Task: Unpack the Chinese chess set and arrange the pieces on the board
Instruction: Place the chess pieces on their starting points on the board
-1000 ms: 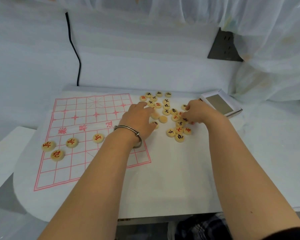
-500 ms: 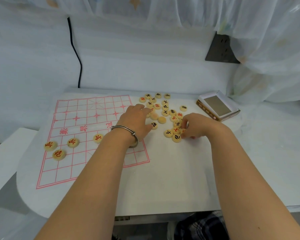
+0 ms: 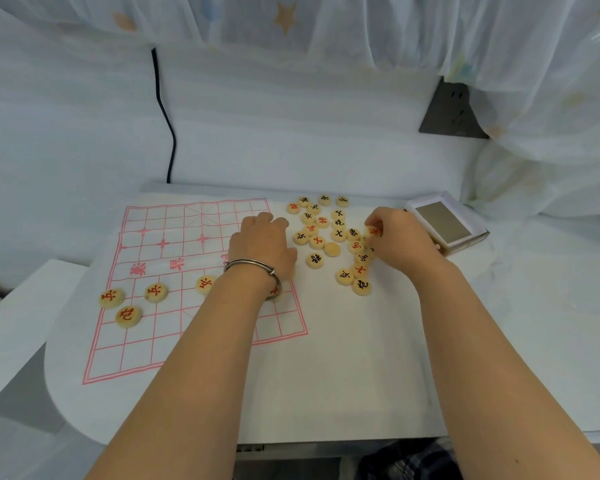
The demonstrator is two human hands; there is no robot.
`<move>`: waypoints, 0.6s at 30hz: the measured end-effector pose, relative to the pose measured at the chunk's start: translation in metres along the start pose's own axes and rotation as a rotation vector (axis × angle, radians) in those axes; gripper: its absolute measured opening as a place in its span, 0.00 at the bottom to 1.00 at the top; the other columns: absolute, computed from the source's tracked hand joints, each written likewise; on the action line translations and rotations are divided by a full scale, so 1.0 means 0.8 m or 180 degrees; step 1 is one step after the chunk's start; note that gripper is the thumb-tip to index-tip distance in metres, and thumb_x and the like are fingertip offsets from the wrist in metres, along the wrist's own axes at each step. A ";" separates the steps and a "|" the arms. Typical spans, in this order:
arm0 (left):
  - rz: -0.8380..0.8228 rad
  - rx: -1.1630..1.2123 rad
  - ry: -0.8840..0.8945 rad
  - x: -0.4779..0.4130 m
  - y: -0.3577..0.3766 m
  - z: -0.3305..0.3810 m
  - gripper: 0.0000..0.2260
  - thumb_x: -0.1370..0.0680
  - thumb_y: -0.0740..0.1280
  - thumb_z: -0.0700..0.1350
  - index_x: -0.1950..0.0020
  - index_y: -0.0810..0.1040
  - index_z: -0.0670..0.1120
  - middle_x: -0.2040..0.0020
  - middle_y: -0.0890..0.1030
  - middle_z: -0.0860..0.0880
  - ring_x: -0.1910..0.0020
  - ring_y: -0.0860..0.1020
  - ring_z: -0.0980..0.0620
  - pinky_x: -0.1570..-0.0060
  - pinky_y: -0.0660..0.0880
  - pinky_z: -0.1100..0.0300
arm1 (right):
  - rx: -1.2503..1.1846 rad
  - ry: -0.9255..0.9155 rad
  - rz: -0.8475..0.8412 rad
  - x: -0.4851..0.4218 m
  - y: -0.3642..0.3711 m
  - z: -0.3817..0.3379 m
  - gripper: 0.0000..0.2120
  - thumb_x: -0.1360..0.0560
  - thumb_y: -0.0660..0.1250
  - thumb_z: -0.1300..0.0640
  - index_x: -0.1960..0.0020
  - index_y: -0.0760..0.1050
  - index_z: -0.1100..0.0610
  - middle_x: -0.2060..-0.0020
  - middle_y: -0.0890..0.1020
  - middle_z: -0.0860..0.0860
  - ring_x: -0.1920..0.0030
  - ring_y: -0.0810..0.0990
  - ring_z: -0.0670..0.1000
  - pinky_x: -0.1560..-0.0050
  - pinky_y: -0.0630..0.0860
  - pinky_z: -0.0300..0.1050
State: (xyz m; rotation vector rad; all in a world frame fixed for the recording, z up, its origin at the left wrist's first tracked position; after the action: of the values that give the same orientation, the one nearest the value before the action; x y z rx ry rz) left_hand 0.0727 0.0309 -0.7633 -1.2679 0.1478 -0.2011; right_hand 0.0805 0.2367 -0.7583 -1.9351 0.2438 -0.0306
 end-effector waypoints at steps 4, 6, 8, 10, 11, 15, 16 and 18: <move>0.0043 0.0022 0.0044 0.000 0.000 0.002 0.22 0.22 0.61 0.50 0.29 0.65 0.47 0.29 0.64 0.47 0.30 0.62 0.45 0.37 0.67 0.50 | 0.0150 0.0024 0.0013 -0.007 0.015 -0.006 0.09 0.27 0.65 0.58 0.49 0.77 0.60 0.55 0.81 0.54 0.54 0.78 0.55 0.56 0.76 0.48; 0.0033 0.0006 0.0061 0.001 0.000 0.002 0.22 0.22 0.61 0.50 0.29 0.65 0.47 0.29 0.64 0.47 0.30 0.62 0.45 0.37 0.67 0.50 | 0.0358 0.0025 -0.0064 -0.009 0.025 -0.007 0.09 0.28 0.66 0.57 0.54 0.77 0.63 0.58 0.80 0.56 0.59 0.76 0.54 0.61 0.73 0.46; 0.0007 0.0001 0.0069 0.001 0.001 0.003 0.22 0.21 0.61 0.50 0.28 0.64 0.47 0.28 0.64 0.47 0.30 0.62 0.45 0.37 0.67 0.50 | 0.0501 0.0069 -0.0165 -0.011 0.032 -0.007 0.08 0.30 0.66 0.57 0.60 0.73 0.63 0.64 0.76 0.56 0.64 0.72 0.53 0.67 0.68 0.44; -0.0017 0.0011 0.0087 0.001 0.001 0.003 0.22 0.21 0.61 0.50 0.28 0.64 0.47 0.28 0.64 0.47 0.29 0.61 0.45 0.36 0.67 0.50 | 0.0577 0.0124 -0.0224 -0.014 0.037 -0.007 0.09 0.30 0.66 0.57 0.65 0.68 0.59 0.68 0.71 0.53 0.67 0.69 0.52 0.71 0.63 0.42; -0.0028 0.0018 0.0095 0.001 0.002 0.004 0.22 0.21 0.61 0.50 0.28 0.64 0.47 0.28 0.64 0.47 0.29 0.61 0.45 0.36 0.67 0.50 | 0.0597 0.0126 -0.0248 -0.016 0.039 -0.007 0.11 0.30 0.65 0.57 0.66 0.66 0.58 0.70 0.70 0.52 0.68 0.68 0.52 0.72 0.62 0.42; -0.0067 0.0033 0.0117 0.002 0.004 0.005 0.22 0.21 0.61 0.50 0.28 0.64 0.48 0.28 0.63 0.47 0.29 0.60 0.45 0.36 0.66 0.50 | 0.0022 0.0225 0.0100 -0.022 0.027 -0.003 0.09 0.30 0.67 0.56 0.64 0.71 0.60 0.68 0.73 0.53 0.66 0.70 0.52 0.67 0.65 0.42; -0.0067 0.0035 0.0119 0.002 0.004 0.005 0.22 0.21 0.61 0.50 0.28 0.64 0.48 0.27 0.63 0.47 0.28 0.60 0.45 0.35 0.65 0.50 | -0.0234 0.0311 0.0350 -0.023 0.017 0.002 0.09 0.29 0.67 0.55 0.62 0.73 0.60 0.68 0.75 0.53 0.65 0.72 0.53 0.67 0.66 0.42; -0.0060 0.0023 0.0120 0.001 0.005 0.005 0.22 0.21 0.60 0.50 0.28 0.64 0.48 0.27 0.63 0.47 0.28 0.60 0.46 0.35 0.65 0.50 | -0.0546 0.0397 0.0832 -0.024 -0.001 0.012 0.09 0.27 0.67 0.54 0.58 0.76 0.61 0.65 0.77 0.52 0.63 0.74 0.53 0.63 0.66 0.42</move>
State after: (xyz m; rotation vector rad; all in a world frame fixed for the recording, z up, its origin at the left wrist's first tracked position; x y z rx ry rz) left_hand 0.0750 0.0358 -0.7658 -1.2591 0.1673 -0.2418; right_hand 0.0629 0.2497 -0.7596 -2.0591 0.5975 0.0440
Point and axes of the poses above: each hand's wrist, its own x-axis away from the middle knuckle, its own y-axis out of the palm, z = x × y, the point moved 2 cm from there along -x, towards the middle knuckle
